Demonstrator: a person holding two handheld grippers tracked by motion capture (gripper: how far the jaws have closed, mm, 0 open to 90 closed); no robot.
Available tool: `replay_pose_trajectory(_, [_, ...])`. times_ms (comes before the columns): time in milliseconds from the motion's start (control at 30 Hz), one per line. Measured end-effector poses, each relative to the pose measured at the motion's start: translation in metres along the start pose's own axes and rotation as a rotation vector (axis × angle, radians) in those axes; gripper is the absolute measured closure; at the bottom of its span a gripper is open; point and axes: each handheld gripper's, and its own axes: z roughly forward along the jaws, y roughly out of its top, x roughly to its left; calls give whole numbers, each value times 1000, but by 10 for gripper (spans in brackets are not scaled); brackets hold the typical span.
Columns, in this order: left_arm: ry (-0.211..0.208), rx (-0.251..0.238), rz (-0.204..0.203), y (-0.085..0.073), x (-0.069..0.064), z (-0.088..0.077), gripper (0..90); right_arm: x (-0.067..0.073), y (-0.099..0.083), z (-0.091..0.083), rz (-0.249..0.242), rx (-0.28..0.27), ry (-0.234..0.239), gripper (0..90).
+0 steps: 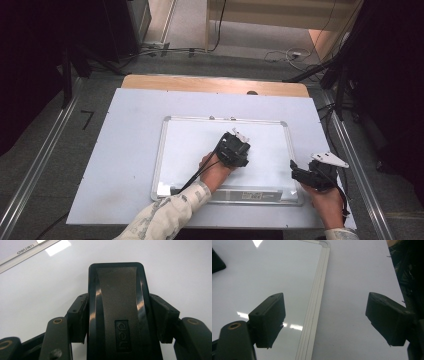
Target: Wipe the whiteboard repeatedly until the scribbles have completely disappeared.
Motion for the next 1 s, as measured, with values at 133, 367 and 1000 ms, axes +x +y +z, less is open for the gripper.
replay_pose_trajectory(133, [-2, 1, 2, 4, 0, 3, 405, 0, 0, 0, 0, 1, -2, 148])
replay_pose_trajectory(367, [-9, 2, 9, 8, 7, 6, 405, -2, -1, -1, 2, 3, -2, 148])
replay_pose_trajectory(1000, [57, 26, -63, -5, 68, -7, 404, -3, -3, -2, 9, 7, -9, 148])
